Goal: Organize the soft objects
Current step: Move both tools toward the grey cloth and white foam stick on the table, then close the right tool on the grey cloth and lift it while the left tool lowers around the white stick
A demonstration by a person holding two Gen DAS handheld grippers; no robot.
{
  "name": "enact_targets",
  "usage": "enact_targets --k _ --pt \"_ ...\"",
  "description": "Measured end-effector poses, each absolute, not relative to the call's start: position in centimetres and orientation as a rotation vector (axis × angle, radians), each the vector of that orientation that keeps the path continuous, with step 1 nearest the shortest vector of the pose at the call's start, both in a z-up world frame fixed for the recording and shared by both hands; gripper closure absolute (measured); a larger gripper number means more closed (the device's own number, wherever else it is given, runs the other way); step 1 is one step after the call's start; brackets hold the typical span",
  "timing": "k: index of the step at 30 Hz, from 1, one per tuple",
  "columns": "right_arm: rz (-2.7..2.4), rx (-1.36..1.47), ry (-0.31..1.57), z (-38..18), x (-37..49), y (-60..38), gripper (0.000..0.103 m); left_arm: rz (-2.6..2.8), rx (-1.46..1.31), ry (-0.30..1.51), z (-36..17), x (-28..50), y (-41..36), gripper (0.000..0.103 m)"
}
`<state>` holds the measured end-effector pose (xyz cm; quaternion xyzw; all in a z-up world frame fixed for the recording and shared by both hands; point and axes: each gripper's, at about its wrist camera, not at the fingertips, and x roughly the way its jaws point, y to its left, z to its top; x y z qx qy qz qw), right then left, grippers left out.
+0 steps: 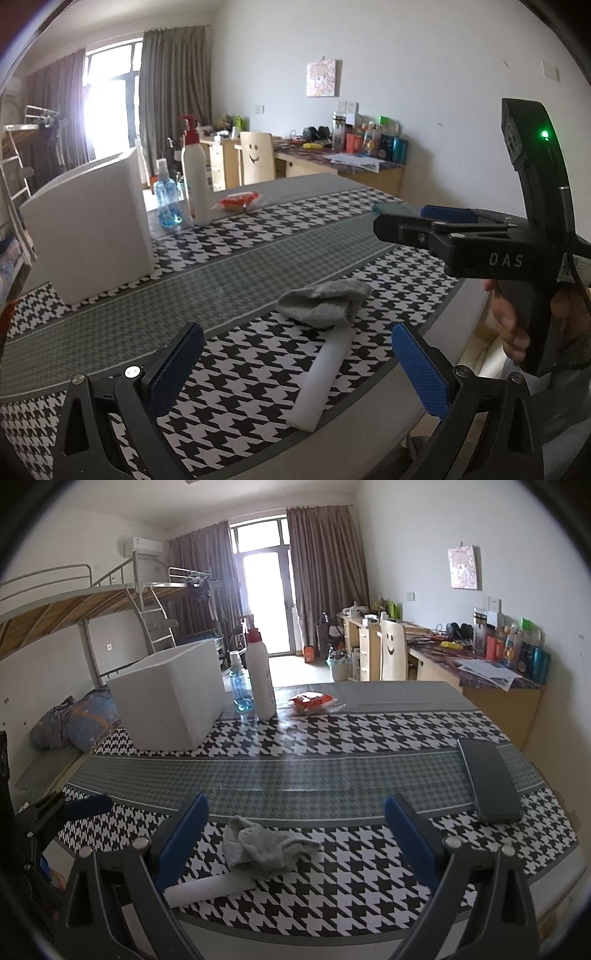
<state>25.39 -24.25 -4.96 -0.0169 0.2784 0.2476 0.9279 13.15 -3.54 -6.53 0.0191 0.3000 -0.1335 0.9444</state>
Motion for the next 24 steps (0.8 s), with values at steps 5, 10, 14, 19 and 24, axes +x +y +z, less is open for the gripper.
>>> enact_targets --k 5,10,14,19,24 --pt "0.501 -0.027 0.593 -5.4 25.7 -24.4 0.005 -0.281 0.042 0.638 -7.2 13.5 -3.7 0.001" --pt "0.494 -0.035 0.601 -5.7 25.8 -24.3 0.005 -0.282 0.068 0.680 -8.1 14.0 -4.1 0.003" --pt "0.494 -0.028 0.608 -5.8 26.1 -24.4 0.005 -0.320 0.082 0.706 -8.7 14.2 -4.7 0.009" --pt "0.497 -0.030 0.622 -6.1 26.3 -24.2 0.005 -0.343 0.103 0.743 -9.5 14.4 -5.1 0.022" --pt "0.514 -0.046 0.635 -6.8 26.7 -23.4 0.005 -0.372 0.109 0.774 -10.1 14.6 -5.4 0.034"
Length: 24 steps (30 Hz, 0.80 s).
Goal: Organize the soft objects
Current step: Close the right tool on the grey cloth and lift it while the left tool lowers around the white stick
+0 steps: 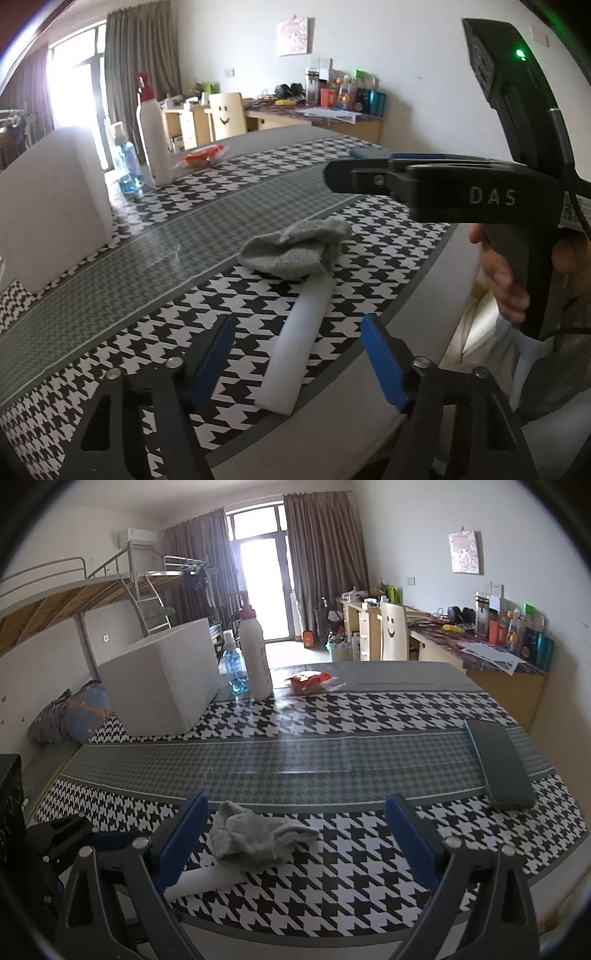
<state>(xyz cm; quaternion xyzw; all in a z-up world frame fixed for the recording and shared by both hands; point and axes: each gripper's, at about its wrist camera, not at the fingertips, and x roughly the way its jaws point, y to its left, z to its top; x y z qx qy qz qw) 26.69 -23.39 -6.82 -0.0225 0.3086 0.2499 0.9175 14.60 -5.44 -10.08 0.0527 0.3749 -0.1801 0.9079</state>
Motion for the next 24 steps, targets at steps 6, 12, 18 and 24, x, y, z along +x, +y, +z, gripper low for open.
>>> enact_targets --k 6,12,18,24 --pt "0.530 -0.039 0.653 -7.6 26.9 -23.0 0.005 -0.389 0.123 0.804 -10.7 14.7 -5.9 0.048" --pt "0.553 -0.073 0.664 -8.3 26.8 -22.2 0.005 -0.398 0.127 0.831 -11.2 14.9 -6.0 0.060" --pt "0.572 -0.085 0.681 -8.8 26.9 -21.7 0.005 -0.381 0.141 0.839 -11.5 15.2 -6.0 0.064" --pt "0.600 -0.115 0.689 -9.1 26.8 -21.0 0.005 -0.367 0.156 0.848 -12.0 15.7 -6.0 0.064"
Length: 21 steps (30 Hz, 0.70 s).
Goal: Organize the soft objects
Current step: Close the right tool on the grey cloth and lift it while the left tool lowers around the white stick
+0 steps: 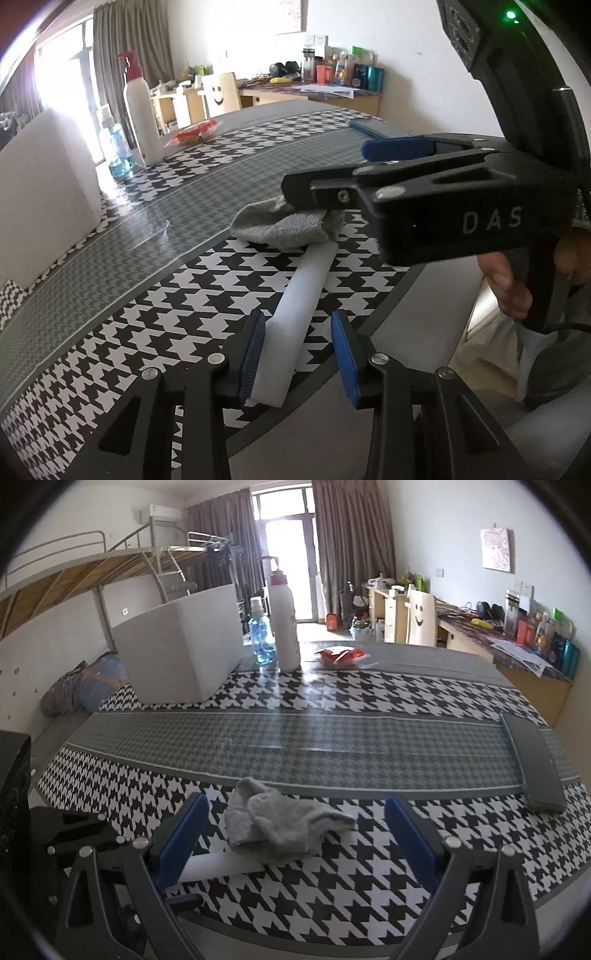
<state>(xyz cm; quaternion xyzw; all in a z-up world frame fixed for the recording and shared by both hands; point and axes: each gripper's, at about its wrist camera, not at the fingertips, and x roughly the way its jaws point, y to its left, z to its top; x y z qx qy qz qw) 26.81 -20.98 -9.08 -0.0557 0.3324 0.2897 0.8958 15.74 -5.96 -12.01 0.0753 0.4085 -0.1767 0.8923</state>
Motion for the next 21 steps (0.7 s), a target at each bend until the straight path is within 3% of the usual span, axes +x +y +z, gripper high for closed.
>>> enact_targets --k 4,10,21 --pt "0.617 -0.126 0.703 -9.5 26.9 -20.4 0.005 -0.354 0.150 0.844 -12.0 15.9 -5.6 0.076" --pt "0.629 -0.138 0.727 -10.0 27.4 -20.0 0.006 -0.365 0.117 0.843 -11.9 16.1 -4.9 0.079" --pt "0.639 -0.177 0.822 -11.9 29.0 -19.2 0.035 -0.379 0.097 0.839 -12.0 16.2 -4.6 0.081"
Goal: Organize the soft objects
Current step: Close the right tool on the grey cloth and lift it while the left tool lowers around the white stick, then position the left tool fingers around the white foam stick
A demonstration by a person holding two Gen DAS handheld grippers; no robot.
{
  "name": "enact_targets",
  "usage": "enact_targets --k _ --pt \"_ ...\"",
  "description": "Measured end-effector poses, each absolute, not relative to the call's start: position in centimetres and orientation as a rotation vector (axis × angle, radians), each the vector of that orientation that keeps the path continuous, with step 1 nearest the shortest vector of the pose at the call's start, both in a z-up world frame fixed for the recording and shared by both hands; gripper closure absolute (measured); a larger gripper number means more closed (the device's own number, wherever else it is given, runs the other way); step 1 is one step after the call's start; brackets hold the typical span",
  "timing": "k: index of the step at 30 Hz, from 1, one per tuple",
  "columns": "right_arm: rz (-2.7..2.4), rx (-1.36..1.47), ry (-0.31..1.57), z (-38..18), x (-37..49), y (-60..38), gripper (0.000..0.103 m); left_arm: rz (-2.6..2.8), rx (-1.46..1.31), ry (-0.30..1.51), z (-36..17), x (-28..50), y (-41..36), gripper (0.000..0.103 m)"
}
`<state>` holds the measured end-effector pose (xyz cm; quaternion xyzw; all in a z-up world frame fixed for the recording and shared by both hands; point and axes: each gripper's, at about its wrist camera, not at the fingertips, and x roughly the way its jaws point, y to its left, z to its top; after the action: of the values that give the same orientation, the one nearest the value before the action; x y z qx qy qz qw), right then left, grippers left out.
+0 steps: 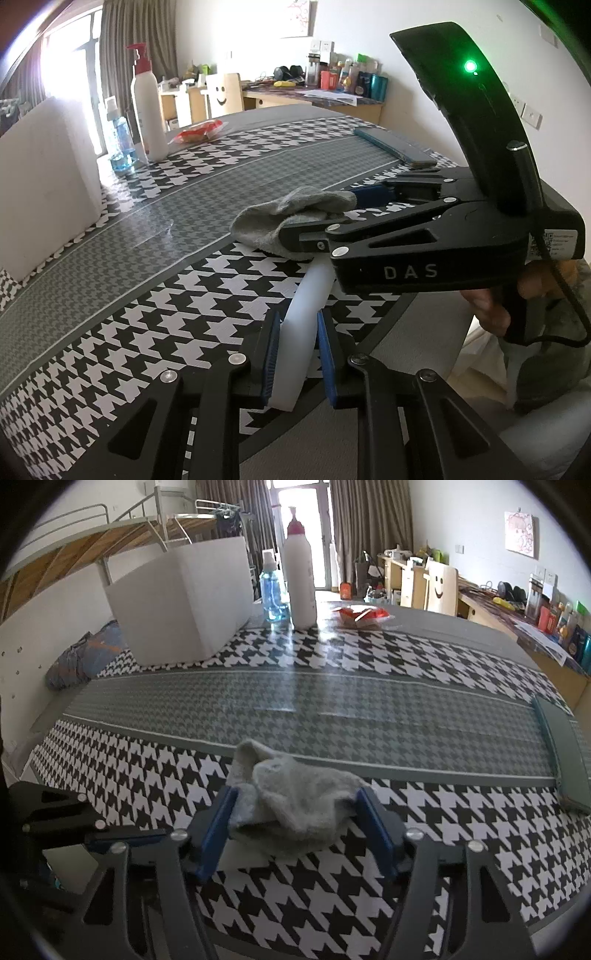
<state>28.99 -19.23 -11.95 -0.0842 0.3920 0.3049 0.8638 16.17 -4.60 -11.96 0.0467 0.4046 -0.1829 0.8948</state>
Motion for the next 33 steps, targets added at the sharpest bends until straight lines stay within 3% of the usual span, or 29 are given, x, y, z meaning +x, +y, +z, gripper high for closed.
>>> enact_targets --k 5,10,33 --pt "0.633 -0.210 0.819 -12.0 29.0 -19.0 0.059 -0.377 0.089 0.840 -12.0 16.2 -4.7 0.081" --pt "0.639 -0.205 0.815 -12.0 28.6 -19.0 0.076 -0.379 0.086 0.835 -11.9 16.2 -4.6 0.083" --pt "0.591 -0.101 0.756 -9.5 27.6 -21.5 0.078 -0.347 0.074 0.792 -10.4 14.7 -4.1 0.087"
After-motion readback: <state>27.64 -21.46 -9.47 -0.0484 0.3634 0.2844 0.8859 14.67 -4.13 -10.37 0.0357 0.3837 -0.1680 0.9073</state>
